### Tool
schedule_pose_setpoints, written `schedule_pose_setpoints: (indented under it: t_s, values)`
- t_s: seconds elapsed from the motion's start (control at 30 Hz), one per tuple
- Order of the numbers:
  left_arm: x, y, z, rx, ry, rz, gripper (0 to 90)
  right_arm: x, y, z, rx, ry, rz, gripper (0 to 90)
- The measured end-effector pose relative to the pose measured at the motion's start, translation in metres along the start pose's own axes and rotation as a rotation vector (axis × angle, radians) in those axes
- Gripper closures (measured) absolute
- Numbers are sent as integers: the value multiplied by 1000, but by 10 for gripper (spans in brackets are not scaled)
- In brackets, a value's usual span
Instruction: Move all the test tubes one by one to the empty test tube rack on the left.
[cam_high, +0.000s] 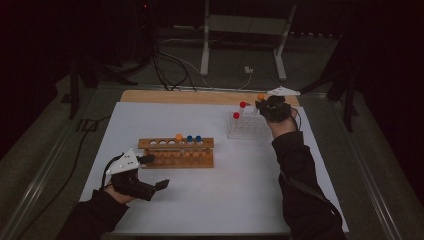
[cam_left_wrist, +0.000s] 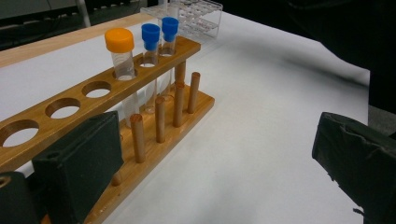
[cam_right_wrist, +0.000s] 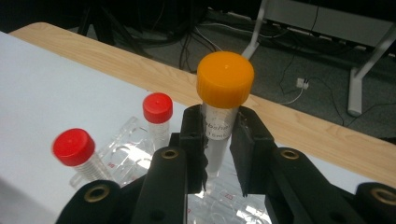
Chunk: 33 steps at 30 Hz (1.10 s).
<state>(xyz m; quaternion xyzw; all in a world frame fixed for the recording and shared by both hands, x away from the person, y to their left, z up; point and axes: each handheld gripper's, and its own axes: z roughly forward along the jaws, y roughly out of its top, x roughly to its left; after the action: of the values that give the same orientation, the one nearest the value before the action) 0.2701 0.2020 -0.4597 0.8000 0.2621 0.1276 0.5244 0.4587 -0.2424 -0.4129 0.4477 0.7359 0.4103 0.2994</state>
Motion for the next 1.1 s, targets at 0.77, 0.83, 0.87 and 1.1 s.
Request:
schedule_pose_setpoints:
  t_s: [0.77, 0.83, 0.87, 1.1]
  values:
    - [-4, 7, 5, 16, -24, 1, 26, 45, -22, -65, -3, 178, -133, 750]
    - [-5, 8, 6, 18, -29, 2, 26, 54, -26, -69, -2, 202, -148, 750]
    - [-6, 8, 6, 21, -29, 5, 26, 58, -28, -71, -1, 210, -159, 750]
    - [-8, 12, 8, 23, -41, 9, 26, 89, -42, -84, 7, 298, -212, 750]
